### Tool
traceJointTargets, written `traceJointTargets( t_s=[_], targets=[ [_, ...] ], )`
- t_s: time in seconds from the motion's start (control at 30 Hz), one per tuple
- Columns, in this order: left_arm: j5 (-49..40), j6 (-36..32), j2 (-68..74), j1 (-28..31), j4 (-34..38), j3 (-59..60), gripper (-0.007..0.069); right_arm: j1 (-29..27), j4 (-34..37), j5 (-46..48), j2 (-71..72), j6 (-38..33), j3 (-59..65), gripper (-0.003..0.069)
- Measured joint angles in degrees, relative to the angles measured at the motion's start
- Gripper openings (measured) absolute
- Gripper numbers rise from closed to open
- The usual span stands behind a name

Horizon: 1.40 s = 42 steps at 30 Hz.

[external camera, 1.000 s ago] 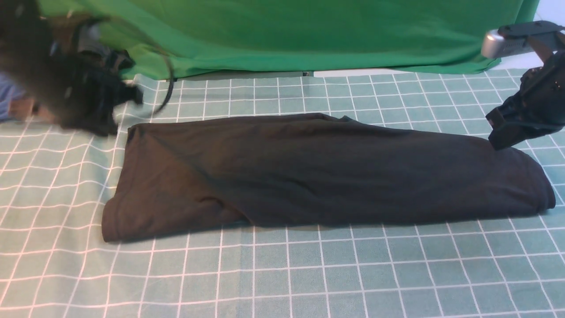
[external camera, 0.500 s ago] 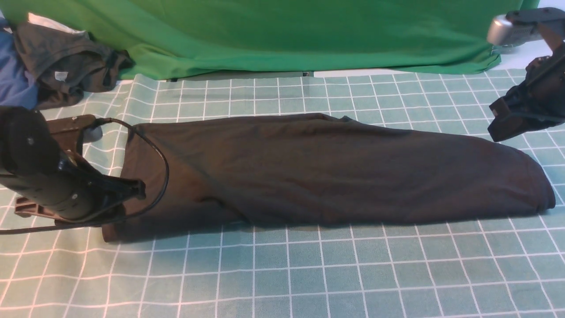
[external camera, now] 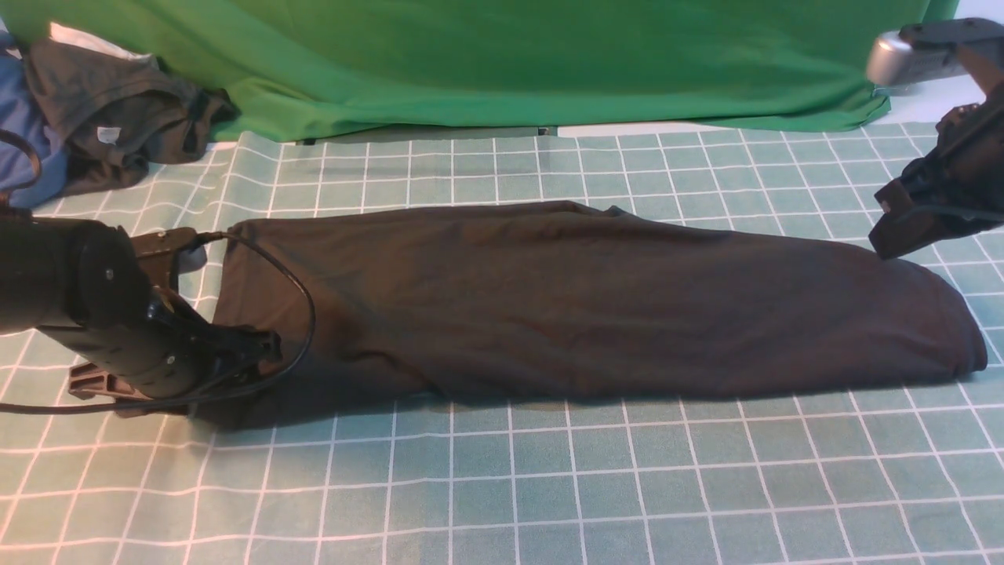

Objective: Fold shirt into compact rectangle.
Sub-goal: 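Pull the folded dark garment lengthwise by its ends to straighten it flat on the table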

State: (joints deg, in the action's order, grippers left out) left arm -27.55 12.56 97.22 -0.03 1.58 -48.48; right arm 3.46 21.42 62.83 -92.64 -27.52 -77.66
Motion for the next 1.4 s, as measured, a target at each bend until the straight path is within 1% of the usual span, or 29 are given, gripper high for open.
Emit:
traceJointTargets(
  t_s=[0.07, 0.1, 0.13, 0.2, 0.23, 0.33, 0.4, 0.43, 0.5, 0.53, 0.6, 0.67, 0.7, 0.73, 0.8, 0.87, 0.9, 0.93, 0.97, 1.03, 1.13, 1.27, 1.33, 1.4],
  targets=[
    [-0.10, -1.71, 0.00, 0.00, 0.66, -0.06, 0.0223, 0.00, 0.00, 0.00, 0.12, 0.00, 0.00, 0.0019],
    [-0.10, -1.89, 0.00, 0.00, 0.65, -0.06, 0.0223, 0.00, 0.00, 0.06, 0.12, 0.00, 0.00, 0.0019],
    [-0.56, -3.24, 0.00, 0.00, 0.65, -0.33, 0.0125, 0.00, 0.00, 0.24, 0.12, 0.00, 0.00, 0.0019],
    [-1.84, -4.86, 0.00, 0.00, 0.40, -0.92, 0.0062, 0.00, -0.19, 0.67, 0.12, 0.22, 0.00, 0.0019],
    [-3.19, -5.43, -0.14, 0.00, -0.21, -1.31, 0.0050, 0.00, -0.58, 0.94, 0.19, 0.64, 0.00, 0.0019],
    [-5.73, -5.52, -0.90, 0.00, -1.58, -1.64, 0.0046, 0.00, -2.55, 1.23, 0.86, 2.62, 0.00, 0.0019],
    [-8.58, -5.58, -3.03, 0.00, -2.35, -1.64, 0.0046, 0.00, -6.84, 2.22, 2.31, 5.28, 0.00, 0.0019],
    [-8.58, -5.65, -3.42, 0.00, -2.35, -1.64, 0.0046, 0.00, -7.24, 2.30, 2.54, 5.52, 0.00, 0.0019],
    [-9.92, -5.77, -6.02, 0.00, -2.77, -1.64, 0.0046, 0.00, -13.03, 3.78, 3.57, 9.58, 0.00, 0.0020],
    [-10.14, -5.84, -6.90, 0.00, -2.91, -1.64, 0.0046, 0.00, -14.70, 4.11, 3.69, 10.84, 0.00, 0.0021],
    [-10.37, -5.92, -8.14, 0.00, -3.38, -1.64, 0.0046, -0.21, -17.69, 3.81, 3.68, 13.16, 0.48, 0.0034],
    [-10.38, -5.98, -8.75, 0.00, -3.88, -1.64, 0.0046, -0.70, -18.43, 2.98, 3.68, 14.28, 1.25, 0.0054],
    [-10.38, -5.98, -9.26, 0.00, -4.38, -1.64, 0.0046, -1.78, -18.88, 0.45, 3.61, 15.78, 2.99, 0.0103],
    [-10.54, -5.98, -9.53, 0.00, -4.58, -1.64, 0.0046, -2.77, -18.94, -1.27, 3.47, 16.21, 4.06, 0.0146],
    [-10.70, -5.98, -9.72, 0.00, -4.95, -1.64, 0.0046, -5.32, -18.94, -4.00, 2.56, 16.97, 5.67, 0.0255],
    [-10.70, -5.98, -9.72, 0.00, -5.10, -1.64, 0.0046, -6.72, -18.72, -5.12, 1.40, 17.52, 6.18, 0.0315],
    [-10.76, -5.98, -9.72, 0.00, -5.10, -1.64, 0.0046, -8.76, -18.11, -6.06, -0.35, 17.96, 6.44, 0.0392],
    [-10.76, -5.98, -9.72, 0.00, -5.17, -1.64, 0.0046, -9.75, -17.47, -6.38, -1.82, 17.99, 6.49, 0.0437],
    [-10.76, -6.06, -9.72, 0.00, -5.17, -1.64, 0.0046, -10.39, -16.58, -6.70, -3.31, 17.65, 6.55, 0.0473],
    [-10.76, -6.17, -9.72, 0.00, -5.21, -1.64, 0.0046, -10.78, -15.12, -7.34, -6.27, 16.59, 6.74, 0.0511],
    [-10.70, -6.17, -9.72, 0.00, -5.21, -1.64, 0.0046, -10.78, -13.48, -9.43, -10.18, 15.90, 6.85, 0.0527],
    [-10.66, -6.17, -9.72, 0.00, -5.23, -1.64, 0.0046, -10.78, -11.77, -12.56, -14.25, 15.20, 6.85, 0.0529],
    [-10.66, -6.17, -9.72, 0.00, -5.27, -1.64, 0.0046, -10.81, -10.17, -13.43, -15.83, 14.68, 6.85, 0.0514],
    [-10.52, -6.17, -9.72, 0.00, -5.29, -1.64, 0.0046, -10.81, -8.31, -13.72, -16.65, 13.44, 6.85, 0.0471]
  ],
)
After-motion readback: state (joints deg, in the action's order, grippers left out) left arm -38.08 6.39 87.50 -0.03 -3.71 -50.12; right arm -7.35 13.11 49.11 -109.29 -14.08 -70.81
